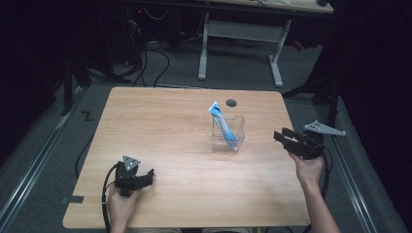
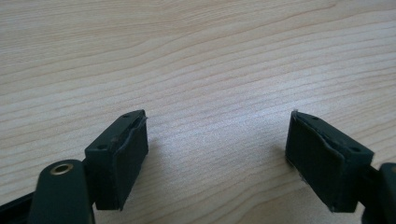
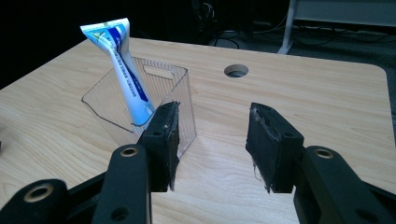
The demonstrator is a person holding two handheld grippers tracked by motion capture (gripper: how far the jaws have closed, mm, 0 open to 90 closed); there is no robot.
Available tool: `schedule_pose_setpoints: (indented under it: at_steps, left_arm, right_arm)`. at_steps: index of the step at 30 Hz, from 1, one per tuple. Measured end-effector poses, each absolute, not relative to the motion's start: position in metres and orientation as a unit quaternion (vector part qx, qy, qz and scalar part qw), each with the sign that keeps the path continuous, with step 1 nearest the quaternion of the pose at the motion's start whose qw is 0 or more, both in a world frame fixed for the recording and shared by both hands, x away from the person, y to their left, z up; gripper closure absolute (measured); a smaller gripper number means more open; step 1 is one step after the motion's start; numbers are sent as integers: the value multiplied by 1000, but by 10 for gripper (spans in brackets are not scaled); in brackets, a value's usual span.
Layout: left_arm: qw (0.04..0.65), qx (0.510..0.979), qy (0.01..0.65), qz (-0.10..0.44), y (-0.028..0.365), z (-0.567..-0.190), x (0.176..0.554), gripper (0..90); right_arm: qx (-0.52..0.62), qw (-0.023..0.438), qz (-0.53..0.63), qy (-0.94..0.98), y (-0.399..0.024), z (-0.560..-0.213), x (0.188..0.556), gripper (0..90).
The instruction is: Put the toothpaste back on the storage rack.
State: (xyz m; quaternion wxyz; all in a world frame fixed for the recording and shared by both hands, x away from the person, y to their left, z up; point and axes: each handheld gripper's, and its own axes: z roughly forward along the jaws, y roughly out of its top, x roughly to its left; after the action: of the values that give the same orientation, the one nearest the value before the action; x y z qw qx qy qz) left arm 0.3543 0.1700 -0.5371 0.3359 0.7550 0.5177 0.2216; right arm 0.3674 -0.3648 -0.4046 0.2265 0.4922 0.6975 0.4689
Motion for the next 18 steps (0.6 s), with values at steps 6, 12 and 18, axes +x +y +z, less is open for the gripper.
schedule_pose_setpoints:
  at_steps: [6, 12, 18]
  left_arm:
    - [336, 755, 518, 222, 170, -537, 354, 215]
    - [336, 755, 518, 222, 170, -537, 354, 215]
    - [336, 755, 518, 222, 170, -537, 354, 215]
  right_arm:
    - [496, 225, 470, 694, -367, -410, 364, 538]
    - [500, 224, 472, 691, -370, -417, 360, 540]
    - [506, 220, 470, 689, -372, -423, 359, 542]
